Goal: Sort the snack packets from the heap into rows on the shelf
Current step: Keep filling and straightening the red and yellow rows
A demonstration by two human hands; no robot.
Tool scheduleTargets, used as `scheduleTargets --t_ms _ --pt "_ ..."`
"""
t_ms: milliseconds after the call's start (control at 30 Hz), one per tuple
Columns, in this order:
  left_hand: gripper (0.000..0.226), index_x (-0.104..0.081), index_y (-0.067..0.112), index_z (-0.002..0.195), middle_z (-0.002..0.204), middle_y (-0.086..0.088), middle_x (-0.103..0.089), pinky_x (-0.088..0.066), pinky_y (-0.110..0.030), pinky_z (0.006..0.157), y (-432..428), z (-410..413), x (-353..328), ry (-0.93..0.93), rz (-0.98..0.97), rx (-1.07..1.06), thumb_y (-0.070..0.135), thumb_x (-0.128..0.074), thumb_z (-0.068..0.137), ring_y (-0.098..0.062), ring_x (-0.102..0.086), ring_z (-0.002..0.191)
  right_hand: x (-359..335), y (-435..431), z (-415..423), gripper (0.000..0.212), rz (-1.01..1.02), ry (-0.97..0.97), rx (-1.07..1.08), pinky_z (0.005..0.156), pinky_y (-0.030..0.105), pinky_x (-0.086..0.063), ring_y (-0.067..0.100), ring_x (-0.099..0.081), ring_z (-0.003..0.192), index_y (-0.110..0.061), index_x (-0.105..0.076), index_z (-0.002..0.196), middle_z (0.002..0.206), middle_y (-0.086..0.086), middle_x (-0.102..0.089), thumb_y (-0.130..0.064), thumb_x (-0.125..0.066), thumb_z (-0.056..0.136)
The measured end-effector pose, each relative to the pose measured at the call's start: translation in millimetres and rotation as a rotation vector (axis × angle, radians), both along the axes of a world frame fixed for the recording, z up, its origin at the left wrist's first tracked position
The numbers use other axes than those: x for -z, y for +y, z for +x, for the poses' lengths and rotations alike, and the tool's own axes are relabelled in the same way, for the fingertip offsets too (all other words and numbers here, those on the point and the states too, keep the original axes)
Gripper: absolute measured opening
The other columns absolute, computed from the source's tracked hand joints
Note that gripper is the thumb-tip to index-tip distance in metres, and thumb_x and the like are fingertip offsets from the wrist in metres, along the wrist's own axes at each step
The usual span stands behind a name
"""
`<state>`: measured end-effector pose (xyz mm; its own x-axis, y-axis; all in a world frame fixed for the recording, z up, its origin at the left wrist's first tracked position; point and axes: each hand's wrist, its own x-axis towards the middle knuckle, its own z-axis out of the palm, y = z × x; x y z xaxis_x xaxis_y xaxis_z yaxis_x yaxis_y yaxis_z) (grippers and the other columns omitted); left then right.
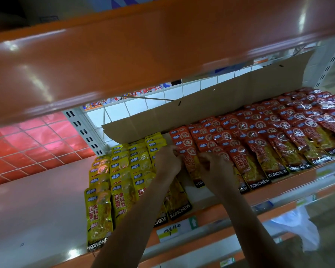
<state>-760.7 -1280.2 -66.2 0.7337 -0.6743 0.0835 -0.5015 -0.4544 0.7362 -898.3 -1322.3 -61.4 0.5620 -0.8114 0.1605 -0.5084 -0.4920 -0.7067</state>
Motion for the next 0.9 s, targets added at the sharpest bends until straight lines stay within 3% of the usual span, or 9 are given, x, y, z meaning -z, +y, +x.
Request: scheduleTargets --t_ms 100,200,300,433,500,633,733,833,900 --pt "0.020 -0.069 0.009 0.107 0.106 -0.004 -0.071 -0.029 -0.003 0.057 -3 0 1 -0.040 0.012 -0.023 0.013 -0.067 0.088 -0.005 -0.058 0.085 3 4 3 0.030 0.015 0.004 -0.032 0.074 0.021 -0.044 0.019 -0.064 0.094 -0.011 -0.063 0.119 0.104 0.004 -0.069 -0.009 -0.059 0.089" --pt "0.020 -0.068 0.009 0.105 0.104 -0.004 -0.070 -0.027 -0.004 0.058 -5 0 3 -0.096 0.030 -0.022 0.014 -0.069 0.085 -0.008 -0.060 0.089 9 8 7 0.022 -0.002 0.081 -0.093 0.076 0.028 -0.048 0.021 -0.062 0.092 -0.012 -0.064 0.112 0.102 0.006 -0.066 -0.015 -0.058 0.091" --pt "0.021 -0.068 0.009 0.101 0.099 -0.004 -0.070 -0.035 -0.008 0.063 -2 0 4 -0.161 0.027 0.014 0.016 -0.073 0.083 -0.010 -0.062 0.088 13 11 9 0.024 -0.020 0.160 -0.119 0.083 0.026 -0.045 0.023 -0.057 0.101 -0.012 -0.064 0.114 0.115 0.008 -0.056 -0.019 -0.058 0.091" --pt "0.016 -0.068 0.013 0.103 0.100 -0.003 -0.069 -0.052 -0.030 0.080 9 3 3 -0.314 0.026 0.097 0.020 -0.066 0.088 -0.014 -0.063 0.092 14 15 11 0.029 -0.031 0.242 -0.072 0.091 0.032 -0.044 0.028 -0.053 0.108 -0.012 -0.058 0.121 0.123 0.011 -0.046 -0.020 -0.054 0.094" --pt "0.015 -0.068 0.015 0.104 0.101 -0.002 -0.068 -0.050 -0.027 0.078 16 5 2 -0.375 0.029 0.133 0.020 -0.062 0.091 -0.014 -0.062 0.092 13 17 13 0.029 -0.025 0.248 -0.054 0.092 0.035 -0.046 0.032 -0.053 0.107 -0.009 -0.057 0.122 0.123 0.014 -0.046 -0.015 -0.052 0.094" --pt "0.014 -0.070 0.016 0.100 0.100 -0.001 -0.066 -0.036 -0.019 0.072 30 13 2 -0.419 0.019 0.121 0.015 -0.059 0.091 -0.015 -0.058 0.094 10 17 14 0.022 -0.012 0.185 -0.038 0.078 0.028 -0.045 0.028 -0.059 0.095 -0.005 -0.062 0.110 0.111 0.012 -0.058 -0.013 -0.054 0.091" --pt "0.015 -0.070 0.012 0.099 0.100 -0.003 -0.068 -0.042 -0.023 0.076 39 20 1 -0.396 -0.018 0.090 0.011 -0.059 0.090 -0.019 -0.059 0.097 6 18 15 0.017 0.077 0.161 -0.114 0.070 0.023 -0.046 0.018 -0.063 0.085 -0.012 -0.065 0.104 0.101 0.005 -0.068 -0.019 -0.060 0.090" --pt "0.015 -0.071 0.010 0.099 0.101 -0.005 -0.069 -0.046 -0.027 0.080 45 23 -1 -0.381 -0.038 0.082 0.008 -0.059 0.089 -0.021 -0.059 0.100 5 26 19 0.017 0.209 0.226 -0.193 0.069 0.027 -0.052 0.017 -0.061 0.084 -0.016 -0.063 0.103 0.100 0.003 -0.066 -0.024 -0.063 0.088" --pt "0.015 -0.071 0.009 0.098 0.101 -0.006 -0.068 -0.046 -0.029 0.081 48 23 -1 -0.373 -0.050 0.085 0.007 -0.059 0.088 -0.022 -0.059 0.100 6 31 21 0.019 0.212 0.279 -0.216 0.057 0.020 -0.044 0.013 -0.056 0.079 -0.016 -0.062 0.105 0.102 0.002 -0.065 -0.025 -0.062 0.088"
